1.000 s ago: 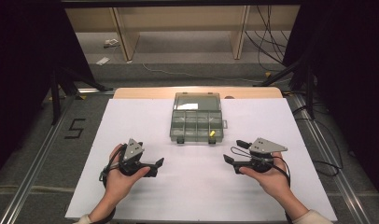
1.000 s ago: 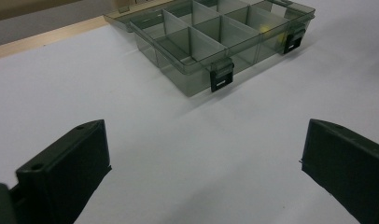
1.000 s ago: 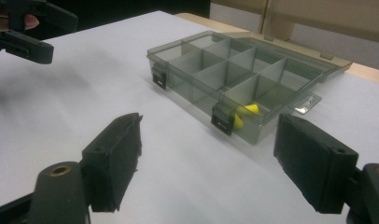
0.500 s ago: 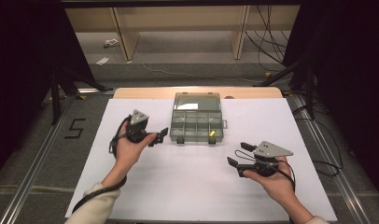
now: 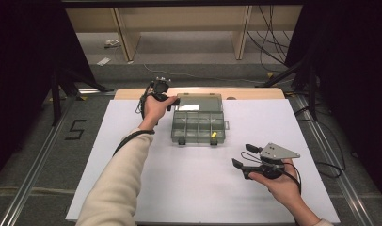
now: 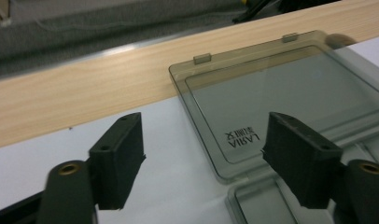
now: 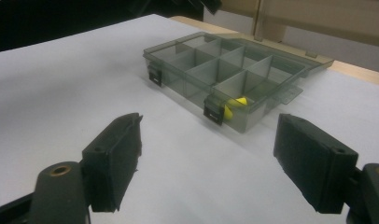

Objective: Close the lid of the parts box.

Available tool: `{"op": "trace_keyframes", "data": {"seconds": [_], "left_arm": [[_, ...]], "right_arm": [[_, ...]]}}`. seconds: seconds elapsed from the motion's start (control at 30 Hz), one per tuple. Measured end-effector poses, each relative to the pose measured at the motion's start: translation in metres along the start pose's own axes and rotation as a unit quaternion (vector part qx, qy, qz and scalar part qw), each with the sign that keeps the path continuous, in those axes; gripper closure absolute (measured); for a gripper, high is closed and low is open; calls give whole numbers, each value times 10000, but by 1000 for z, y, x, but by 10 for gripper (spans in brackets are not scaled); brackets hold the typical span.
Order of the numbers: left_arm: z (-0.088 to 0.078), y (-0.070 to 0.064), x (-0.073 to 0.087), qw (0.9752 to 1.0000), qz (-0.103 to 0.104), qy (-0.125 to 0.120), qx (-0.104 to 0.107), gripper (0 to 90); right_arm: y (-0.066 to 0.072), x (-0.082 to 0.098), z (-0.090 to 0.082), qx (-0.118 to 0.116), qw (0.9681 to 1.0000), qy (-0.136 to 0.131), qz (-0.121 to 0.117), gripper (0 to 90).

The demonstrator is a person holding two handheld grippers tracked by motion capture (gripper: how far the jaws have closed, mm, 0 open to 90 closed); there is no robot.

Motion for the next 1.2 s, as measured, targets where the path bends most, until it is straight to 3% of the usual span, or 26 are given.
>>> {"op": "trace_keyframes", "data": {"seconds": [0.13,0.27,0.43,0.57,0.7,0.9,1.2], "left_arm": [[21,4,-1,9990,-126,417,-132,406],[33,3,-3,9981,-385,482,-92,561],[43,-4,-1,9966,-399,717,-64,596],[47,-7,2,9953,-635,735,-31,665],[47,-7,1,9943,-701,797,-54,718],[48,-5,1,9906,-1040,884,-64,798],[47,-5,-1,9886,-1109,991,-245,879]], "right_arm": [[0,1,1,-20,10000,33,8,245],[-2,1,0,0,10000,27,-18,246],[-3,0,-2,15,10000,-5,-7,247],[-3,0,-1,14,10000,-11,-27,248],[-2,0,-1,17,10000,2,-41,250],[-2,0,-1,1,10000,12,-40,251],[-4,0,0,24,10000,52,-40,254]]}}
Point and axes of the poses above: each handheld gripper's, and its own axes: z roughly forward along the jaws, x roughly out of its underside, y roughly to its left, the point moved 4 cm from there along z, roughly forward along the jaws, and after that the axes turned 6 degrees about z, right-handed, at the moved point
